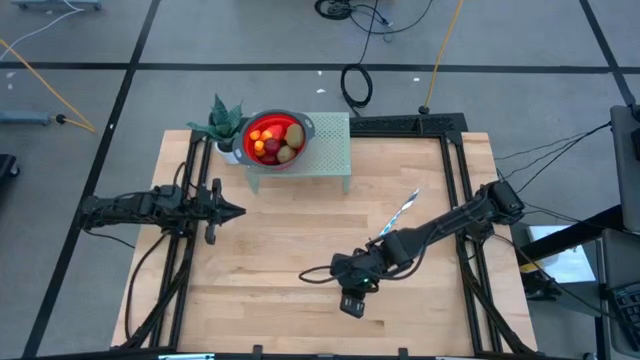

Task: Pick & Place Fruit
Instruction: Put the pear into the red strainer bowl on the shelf

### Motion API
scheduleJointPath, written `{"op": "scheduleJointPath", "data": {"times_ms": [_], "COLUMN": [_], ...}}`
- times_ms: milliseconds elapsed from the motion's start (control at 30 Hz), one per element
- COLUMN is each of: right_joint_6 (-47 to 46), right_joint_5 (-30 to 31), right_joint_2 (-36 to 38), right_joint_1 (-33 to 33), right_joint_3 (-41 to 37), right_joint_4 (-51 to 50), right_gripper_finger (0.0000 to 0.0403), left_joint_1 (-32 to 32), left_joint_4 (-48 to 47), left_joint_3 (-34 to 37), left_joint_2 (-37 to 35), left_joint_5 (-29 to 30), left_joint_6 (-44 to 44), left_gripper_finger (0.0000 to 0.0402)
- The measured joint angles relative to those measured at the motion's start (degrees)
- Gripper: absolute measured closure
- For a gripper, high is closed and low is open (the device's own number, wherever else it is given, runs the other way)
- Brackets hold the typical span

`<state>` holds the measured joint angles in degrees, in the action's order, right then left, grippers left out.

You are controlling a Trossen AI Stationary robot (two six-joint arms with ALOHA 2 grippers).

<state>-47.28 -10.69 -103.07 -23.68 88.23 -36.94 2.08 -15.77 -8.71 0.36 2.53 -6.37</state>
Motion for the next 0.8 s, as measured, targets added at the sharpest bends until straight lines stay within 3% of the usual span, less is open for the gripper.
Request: {"op": "scheduleJointPath", "data": {"times_ms": [167,333,633,800], "right_joint_6": [-0.5,-0.2,-0.1,-5.7], "right_joint_5": [0.1,0.1,0.2,1.4], "right_joint_2": [0.0,0.1,0.3,0.3], "right_joint_1": [0.0,0.0,0.0,-0.4], "right_joint_3": [0.0,0.0,0.0,0.0], "right_joint_4": [-1.0,-0.3,7.4,9.0], "right_gripper_finger": [0.027,0.0235,0.0233,0.0235], "left_joint_1": [0.0,0.0,0.0,0.0], "left_joint_4": [0.0,0.1,0.2,0.2], "left_joint_3": [0.0,0.0,0.0,0.0], "left_joint_2": [0.0,0.0,0.0,0.0], "left_joint_5": [0.0,0.0,0.0,0.0], "left_joint_6": [0.0,0.0,0.0,-0.1], "left_gripper_finger": [0.04,0.0385,0.0376,0.0376]}}
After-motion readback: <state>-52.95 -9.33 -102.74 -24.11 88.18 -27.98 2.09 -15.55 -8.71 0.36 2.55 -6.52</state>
